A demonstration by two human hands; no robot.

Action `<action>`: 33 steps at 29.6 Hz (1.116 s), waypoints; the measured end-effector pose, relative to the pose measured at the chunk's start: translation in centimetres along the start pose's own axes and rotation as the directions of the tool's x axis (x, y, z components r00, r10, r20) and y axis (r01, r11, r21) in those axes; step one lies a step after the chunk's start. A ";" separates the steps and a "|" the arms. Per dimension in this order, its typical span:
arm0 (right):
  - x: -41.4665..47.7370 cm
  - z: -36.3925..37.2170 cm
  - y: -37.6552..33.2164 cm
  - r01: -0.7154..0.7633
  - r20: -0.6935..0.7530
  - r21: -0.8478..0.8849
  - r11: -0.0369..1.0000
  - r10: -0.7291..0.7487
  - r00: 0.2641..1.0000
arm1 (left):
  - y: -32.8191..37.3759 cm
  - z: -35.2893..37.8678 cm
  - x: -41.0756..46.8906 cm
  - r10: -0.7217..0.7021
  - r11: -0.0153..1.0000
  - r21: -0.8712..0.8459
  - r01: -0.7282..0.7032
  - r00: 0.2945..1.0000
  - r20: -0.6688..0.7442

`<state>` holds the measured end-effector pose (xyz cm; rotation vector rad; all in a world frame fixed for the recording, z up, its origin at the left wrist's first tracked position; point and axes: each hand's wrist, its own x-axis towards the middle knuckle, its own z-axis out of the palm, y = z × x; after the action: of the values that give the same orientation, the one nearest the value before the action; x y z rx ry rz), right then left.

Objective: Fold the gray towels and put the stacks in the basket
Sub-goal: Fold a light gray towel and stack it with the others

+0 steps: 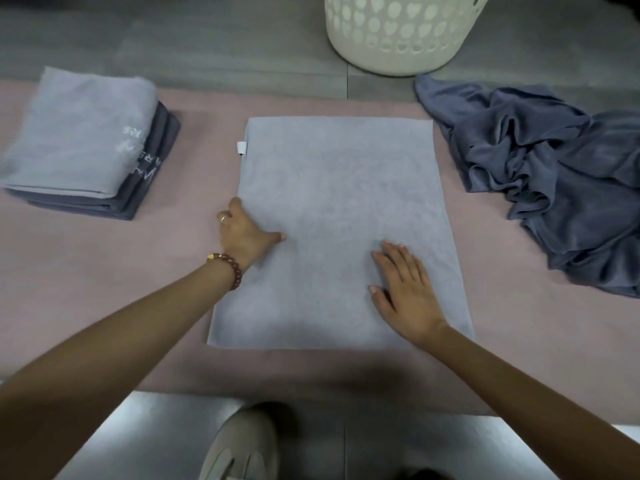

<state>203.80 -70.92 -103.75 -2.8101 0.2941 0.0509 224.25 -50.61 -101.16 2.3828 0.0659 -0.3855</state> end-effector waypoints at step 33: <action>3.2 1.1 -0.5 0.061 -0.033 -0.099 0.993 -0.065 0.997 | -1.0 -1.0 3.5 -0.012 0.884 -0.468 -0.017 0.998 -0.059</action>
<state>207.02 -70.72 -104.88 -2.9182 0.2161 0.0003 227.68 -49.40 -102.15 1.9119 0.1649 -0.2594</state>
